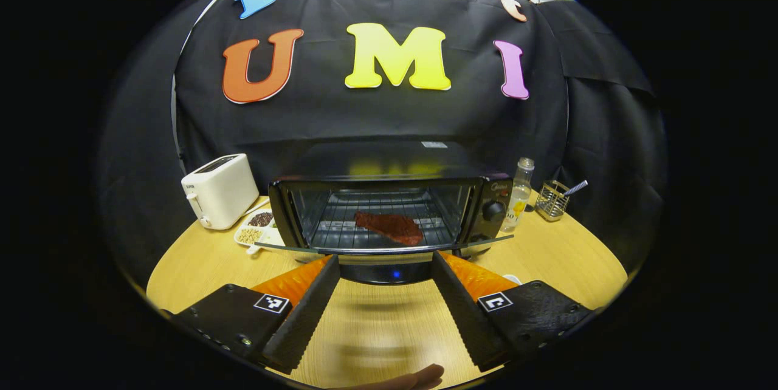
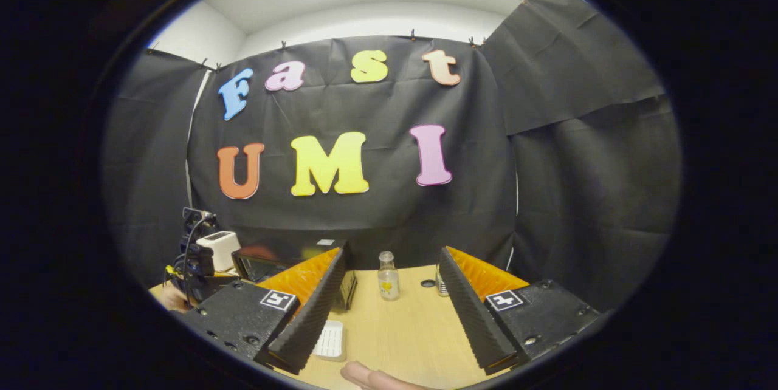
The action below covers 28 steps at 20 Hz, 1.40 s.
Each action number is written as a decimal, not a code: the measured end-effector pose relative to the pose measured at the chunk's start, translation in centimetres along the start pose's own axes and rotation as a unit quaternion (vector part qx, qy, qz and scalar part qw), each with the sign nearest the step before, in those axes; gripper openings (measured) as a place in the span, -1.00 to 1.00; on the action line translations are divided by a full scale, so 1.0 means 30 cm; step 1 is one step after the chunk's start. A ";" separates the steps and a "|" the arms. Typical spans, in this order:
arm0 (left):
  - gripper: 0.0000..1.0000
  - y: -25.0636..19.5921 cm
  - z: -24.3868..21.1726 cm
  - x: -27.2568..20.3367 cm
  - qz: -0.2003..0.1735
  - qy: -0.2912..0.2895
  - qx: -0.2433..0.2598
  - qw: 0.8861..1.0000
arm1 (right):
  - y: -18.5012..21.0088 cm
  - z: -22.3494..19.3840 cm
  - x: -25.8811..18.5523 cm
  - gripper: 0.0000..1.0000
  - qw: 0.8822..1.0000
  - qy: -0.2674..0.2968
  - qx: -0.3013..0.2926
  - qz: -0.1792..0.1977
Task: Open the electric oven with the left hand, put the food in, and close the electric oven.
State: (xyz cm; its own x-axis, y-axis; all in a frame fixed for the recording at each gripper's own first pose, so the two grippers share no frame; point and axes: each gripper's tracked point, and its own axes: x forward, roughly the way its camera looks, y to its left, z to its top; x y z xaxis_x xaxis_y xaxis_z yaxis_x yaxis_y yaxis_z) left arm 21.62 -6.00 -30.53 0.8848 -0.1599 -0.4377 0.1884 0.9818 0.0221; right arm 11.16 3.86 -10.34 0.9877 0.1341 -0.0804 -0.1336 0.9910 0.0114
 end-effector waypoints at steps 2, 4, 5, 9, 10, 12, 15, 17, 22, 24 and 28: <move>0.96 0.006 0.037 0.027 -0.003 -0.009 -0.005 1.000 | -0.015 -0.012 -0.033 0.96 1.000 0.001 -0.001 -0.004; 0.80 0.012 0.067 0.055 -0.006 -0.016 -0.009 1.000 | -0.034 -0.025 -0.065 0.93 1.000 0.006 -0.001 -0.014; 0.96 0.015 0.086 0.068 -0.007 -0.019 -0.011 1.000 | -0.041 -0.028 -0.085 0.93 1.000 0.008 0.000 -0.018; 0.95 0.058 0.142 0.073 -0.003 -0.040 -0.002 0.999 | -0.042 -0.056 -0.174 0.94 1.000 0.012 0.007 -0.016; 0.94 0.068 0.158 0.056 -0.001 -0.048 -0.002 0.999 | -0.053 -0.067 -0.191 0.93 1.000 0.014 0.005 -0.021; 0.94 0.078 0.167 0.008 0.000 -0.051 -0.008 0.999 | -0.069 -0.080 -0.229 0.97 0.999 0.012 0.010 -0.031; 0.93 0.088 0.192 -0.112 0.010 -0.068 -0.006 0.998 | -0.062 -0.102 -0.285 0.96 0.999 0.009 0.030 -0.030; 0.93 0.082 0.200 -0.205 0.016 -0.072 -0.002 0.997 | -0.067 -0.115 -0.315 0.96 0.999 0.009 0.040 -0.033; 0.92 0.091 0.276 -0.497 0.028 -0.126 0.015 0.991 | -0.051 -0.075 -0.393 0.96 0.998 -0.011 0.031 -0.044; 0.92 0.103 0.299 -0.623 0.038 -0.145 0.013 0.989 | -0.024 -0.051 -0.425 0.92 0.998 -0.021 0.027 -0.046; 0.92 0.091 0.336 -0.829 0.031 -0.179 0.015 0.983 | 0.038 -0.011 -0.473 0.92 0.999 -0.035 0.013 -0.035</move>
State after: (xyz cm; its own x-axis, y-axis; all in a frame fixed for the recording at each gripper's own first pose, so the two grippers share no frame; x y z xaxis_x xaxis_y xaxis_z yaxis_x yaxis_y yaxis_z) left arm 4.42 -0.37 -10.51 0.9873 -0.1302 -0.0906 0.1365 0.9883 0.0676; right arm -3.04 3.08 -9.53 0.9980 0.0624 -0.0127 -0.0620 0.9975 0.0347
